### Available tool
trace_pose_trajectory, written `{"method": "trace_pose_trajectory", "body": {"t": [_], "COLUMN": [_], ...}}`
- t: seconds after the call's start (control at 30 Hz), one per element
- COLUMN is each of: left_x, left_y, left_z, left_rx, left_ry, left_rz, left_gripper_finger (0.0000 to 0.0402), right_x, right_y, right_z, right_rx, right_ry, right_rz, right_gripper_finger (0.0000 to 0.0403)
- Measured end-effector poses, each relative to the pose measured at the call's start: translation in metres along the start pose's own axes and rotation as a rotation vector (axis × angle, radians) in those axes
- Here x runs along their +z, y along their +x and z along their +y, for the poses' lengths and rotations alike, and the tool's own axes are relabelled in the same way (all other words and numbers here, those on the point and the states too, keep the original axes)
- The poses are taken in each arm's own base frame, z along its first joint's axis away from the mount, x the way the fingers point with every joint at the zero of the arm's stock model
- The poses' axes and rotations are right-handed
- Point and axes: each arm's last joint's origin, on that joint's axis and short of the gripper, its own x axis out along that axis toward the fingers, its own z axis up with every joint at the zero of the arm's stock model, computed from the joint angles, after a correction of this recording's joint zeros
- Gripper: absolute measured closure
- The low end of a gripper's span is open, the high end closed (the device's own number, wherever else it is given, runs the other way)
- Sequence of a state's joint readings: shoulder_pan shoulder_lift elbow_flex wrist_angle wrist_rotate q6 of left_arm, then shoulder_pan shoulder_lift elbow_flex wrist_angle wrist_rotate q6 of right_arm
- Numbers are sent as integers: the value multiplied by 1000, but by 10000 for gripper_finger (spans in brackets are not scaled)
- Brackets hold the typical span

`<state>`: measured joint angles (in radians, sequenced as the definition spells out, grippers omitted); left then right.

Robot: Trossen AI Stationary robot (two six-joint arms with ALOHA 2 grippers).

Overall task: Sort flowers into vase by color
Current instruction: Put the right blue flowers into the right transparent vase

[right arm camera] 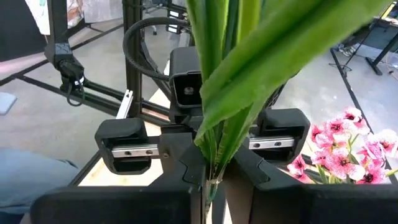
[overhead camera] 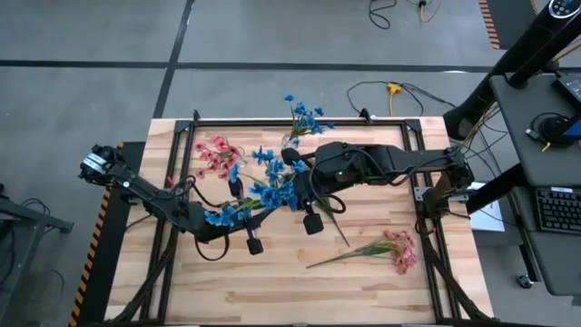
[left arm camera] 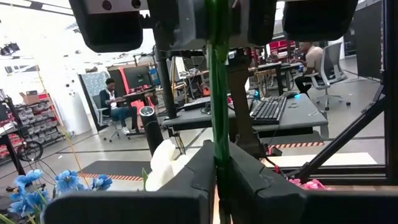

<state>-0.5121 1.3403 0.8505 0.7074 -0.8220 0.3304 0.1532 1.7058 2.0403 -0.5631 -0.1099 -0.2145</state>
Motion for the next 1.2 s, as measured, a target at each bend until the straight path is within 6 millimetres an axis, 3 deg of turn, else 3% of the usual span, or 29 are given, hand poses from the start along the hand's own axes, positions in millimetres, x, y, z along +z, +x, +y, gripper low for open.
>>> {"method": "trace_pose_trajectory", "body": {"t": [0.33, 0.67, 0.9, 1.07, 1.2], "left_x": [0, -3, -6, -8, -11], "left_y": [0, 0, 1, 2, 2], "left_z": [0, -1, -4, -11, -17], "left_rx": [0, -8, -20, -103, -122], "left_ry": [-5, -31, -48, -61, -69], "left_rz": [2, 21, 24, -12, -22], "left_gripper_finger": [401, 401, 401, 401, 401], "right_x": [0, -2, 9, 10, 1], "right_y": [0, -5, -35, -59, -67], "right_z": [0, 0, 1, 4, 8], "right_rx": [0, 4, -4, 4, 13], "right_ry": [-8, 38, 58, 82, 112], "right_rz": [2, 34, 17, 72, 113], "right_gripper_finger": [363, 236, 190, 187, 188]}}
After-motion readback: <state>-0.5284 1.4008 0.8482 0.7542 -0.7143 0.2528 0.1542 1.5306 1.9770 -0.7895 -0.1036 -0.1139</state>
